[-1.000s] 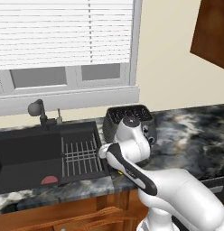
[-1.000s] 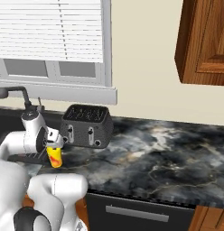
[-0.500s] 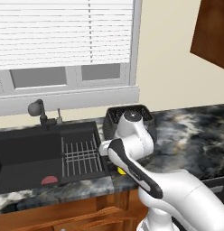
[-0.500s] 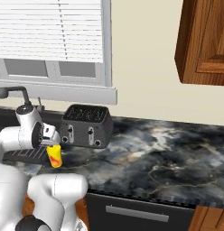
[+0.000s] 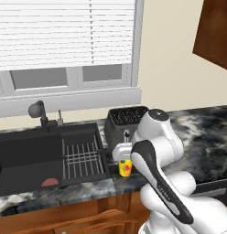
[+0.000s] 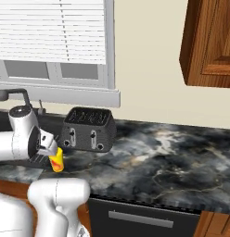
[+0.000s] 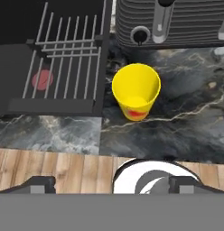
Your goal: Pick the cup and bowl from the counter and place them on the counter next to the sink.
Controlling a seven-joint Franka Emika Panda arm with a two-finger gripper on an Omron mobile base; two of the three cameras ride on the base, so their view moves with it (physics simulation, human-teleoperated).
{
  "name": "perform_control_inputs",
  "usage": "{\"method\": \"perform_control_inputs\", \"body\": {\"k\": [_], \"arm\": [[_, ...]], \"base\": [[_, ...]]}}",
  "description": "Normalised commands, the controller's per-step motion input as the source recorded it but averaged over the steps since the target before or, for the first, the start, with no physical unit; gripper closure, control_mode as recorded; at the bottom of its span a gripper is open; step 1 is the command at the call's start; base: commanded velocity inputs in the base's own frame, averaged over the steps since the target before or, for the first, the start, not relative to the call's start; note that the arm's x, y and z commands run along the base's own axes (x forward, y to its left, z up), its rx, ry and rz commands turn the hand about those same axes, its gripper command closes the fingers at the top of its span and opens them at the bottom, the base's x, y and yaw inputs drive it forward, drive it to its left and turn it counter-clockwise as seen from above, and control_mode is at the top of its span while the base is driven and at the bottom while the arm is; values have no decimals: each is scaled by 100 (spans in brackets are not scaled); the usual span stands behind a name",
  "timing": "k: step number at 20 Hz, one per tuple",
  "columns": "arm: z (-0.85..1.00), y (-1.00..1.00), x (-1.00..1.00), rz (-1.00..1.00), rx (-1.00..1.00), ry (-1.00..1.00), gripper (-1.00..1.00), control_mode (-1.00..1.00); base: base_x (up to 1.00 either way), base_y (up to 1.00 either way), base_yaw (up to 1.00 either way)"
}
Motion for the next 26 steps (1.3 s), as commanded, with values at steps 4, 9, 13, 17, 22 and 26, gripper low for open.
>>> {"method": "perform_control_inputs", "body": {"k": [4, 9, 13, 17, 22, 26], "arm": [[33, -48, -91, -15, 19, 0, -100, -100], [51, -44, -68, -22, 12, 0, -100, -100], [50, -41, -55, -22, 2, 4, -100, -100], [11, -44, -52, -20, 0, 4, -100, -100], [0, -31, -16, -6, -14, 1, -100, -100], [0, -22, 15, 2, -27, 0, -100, -100]], "base": [[0, 0, 0], [0, 0, 0], [0, 0, 0], [0, 0, 0], [0, 0, 0], [0, 0, 0]]}}
